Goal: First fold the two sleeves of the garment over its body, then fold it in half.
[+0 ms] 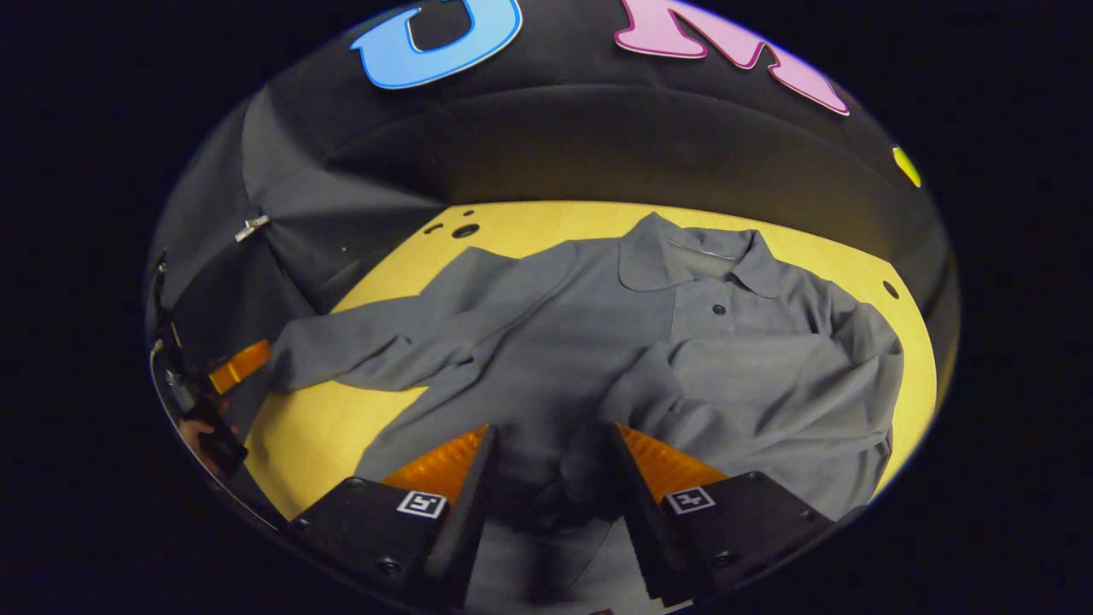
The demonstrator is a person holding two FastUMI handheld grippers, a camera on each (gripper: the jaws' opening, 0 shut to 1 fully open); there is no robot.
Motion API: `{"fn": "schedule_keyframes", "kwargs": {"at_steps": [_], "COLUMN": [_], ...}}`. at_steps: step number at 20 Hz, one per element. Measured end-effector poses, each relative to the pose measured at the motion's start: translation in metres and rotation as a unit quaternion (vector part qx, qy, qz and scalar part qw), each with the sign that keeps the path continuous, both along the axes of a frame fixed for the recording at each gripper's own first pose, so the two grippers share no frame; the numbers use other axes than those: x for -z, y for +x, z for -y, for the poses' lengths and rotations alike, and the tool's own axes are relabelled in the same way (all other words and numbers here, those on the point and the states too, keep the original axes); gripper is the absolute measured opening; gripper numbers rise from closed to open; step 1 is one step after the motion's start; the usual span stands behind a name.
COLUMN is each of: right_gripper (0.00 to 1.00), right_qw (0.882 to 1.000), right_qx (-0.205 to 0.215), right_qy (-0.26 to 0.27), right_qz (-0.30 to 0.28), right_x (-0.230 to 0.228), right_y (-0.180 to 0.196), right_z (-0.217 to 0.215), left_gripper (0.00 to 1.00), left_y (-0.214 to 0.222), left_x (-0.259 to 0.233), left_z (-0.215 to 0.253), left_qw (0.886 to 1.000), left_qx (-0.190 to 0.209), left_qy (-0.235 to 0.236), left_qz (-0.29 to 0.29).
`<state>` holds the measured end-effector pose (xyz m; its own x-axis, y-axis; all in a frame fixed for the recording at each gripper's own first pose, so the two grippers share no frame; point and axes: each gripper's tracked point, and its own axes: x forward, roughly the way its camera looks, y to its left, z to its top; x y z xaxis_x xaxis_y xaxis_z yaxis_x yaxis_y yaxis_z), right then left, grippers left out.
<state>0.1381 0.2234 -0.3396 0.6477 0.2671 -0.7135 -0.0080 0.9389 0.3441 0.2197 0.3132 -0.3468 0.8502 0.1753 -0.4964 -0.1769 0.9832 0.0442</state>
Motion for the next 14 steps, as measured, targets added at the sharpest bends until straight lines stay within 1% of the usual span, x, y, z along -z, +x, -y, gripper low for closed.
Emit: {"fn": "schedule_keyframes", "kwargs": {"at_steps": [2,3,6,8,12,14], "right_gripper": [0.83,0.84,0.85,0.85,0.84,0.84], "right_qw": [1.000,1.000,0.999,0.998,0.996,0.995], "right_qx": [0.004,0.009,0.034,0.048,0.080,0.100], "right_qy": [0.014,0.018,0.023,0.018,0.003,-0.004], "right_qz": [0.014,0.021,0.030,0.034,0.028,0.021], "right_x": [-0.018,-0.027,-0.049,-0.059,-0.065,-0.062], "right_y": [-0.003,-0.005,-0.018,-0.032,-0.069,-0.084], "right_z": [0.003,0.006,0.024,0.041,0.077,0.094], "left_gripper": [0.99,0.99,0.99,0.99,0.99,0.98], "left_y": [0.001,0.001,0.002,0.002,0.003,0.005], "left_x": [0.012,0.017,0.030,0.038,0.059,0.060], "left_z": [-0.007,-0.010,-0.017,-0.021,-0.013,-0.012], "left_qw": [1.000,1.000,0.999,0.998,0.995,0.994], "left_qx": [-0.006,-0.010,-0.021,-0.024,-0.009,-0.004], "left_qy": [-0.005,-0.006,-0.013,-0.012,-0.013,-0.025], "left_qz": [-0.017,-0.024,-0.045,-0.060,-0.102,-0.106]}}
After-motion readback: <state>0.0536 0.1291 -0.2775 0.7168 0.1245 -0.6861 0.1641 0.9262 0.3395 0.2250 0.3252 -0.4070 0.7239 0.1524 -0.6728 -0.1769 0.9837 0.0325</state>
